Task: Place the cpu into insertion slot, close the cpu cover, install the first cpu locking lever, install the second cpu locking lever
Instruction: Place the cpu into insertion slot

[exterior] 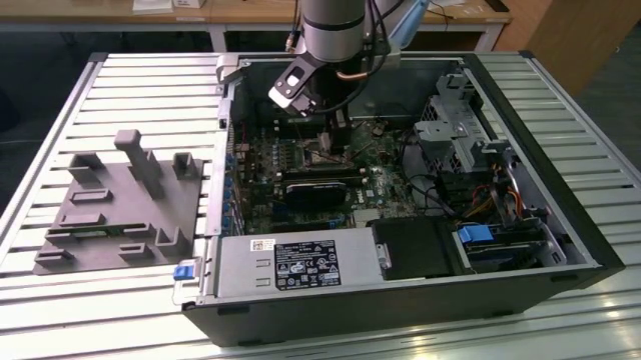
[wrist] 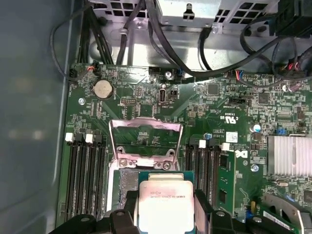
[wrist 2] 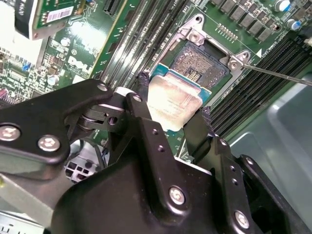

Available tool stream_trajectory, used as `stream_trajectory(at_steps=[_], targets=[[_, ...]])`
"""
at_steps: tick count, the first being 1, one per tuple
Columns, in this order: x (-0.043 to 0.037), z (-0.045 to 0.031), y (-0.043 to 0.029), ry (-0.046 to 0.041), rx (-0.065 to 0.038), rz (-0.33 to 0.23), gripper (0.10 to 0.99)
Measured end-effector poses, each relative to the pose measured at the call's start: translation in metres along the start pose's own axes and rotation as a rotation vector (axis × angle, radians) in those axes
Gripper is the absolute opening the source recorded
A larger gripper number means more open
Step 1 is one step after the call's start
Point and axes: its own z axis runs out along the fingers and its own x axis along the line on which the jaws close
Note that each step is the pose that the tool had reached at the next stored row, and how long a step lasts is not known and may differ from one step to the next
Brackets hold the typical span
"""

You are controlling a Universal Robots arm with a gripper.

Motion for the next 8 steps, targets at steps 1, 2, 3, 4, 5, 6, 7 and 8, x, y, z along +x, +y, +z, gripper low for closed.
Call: stream_trajectory(at_steps=[1, 2, 3, 4, 5, 6, 7, 8], targets=[[0.0004, 0.0006, -0.0001, -0.0006, 0.0, 0.008, 0.537], [0.0007, 0.0012, -0.0003, -0.0014, 0.0, 0.016, 0.537], [0.001, 0.0018, -0.0005, -0.0022, 0.0, 0.024, 0.537], [0.0016, 0.0025, -0.0007, -0.0027, 0.0, 0.03, 0.537], [0.0022, 0.0035, -0.0009, -0.003, 0.0, 0.034, 0.537], [0.003, 0.0045, -0.0011, -0.0033, 0.0, 0.036, 0.537], [0.0039, 0.0056, -0.0014, -0.0034, 0.0, 0.037, 0.537], [0.0045, 0.0067, -0.0015, -0.0035, 0.0, 0.037, 0.537]])
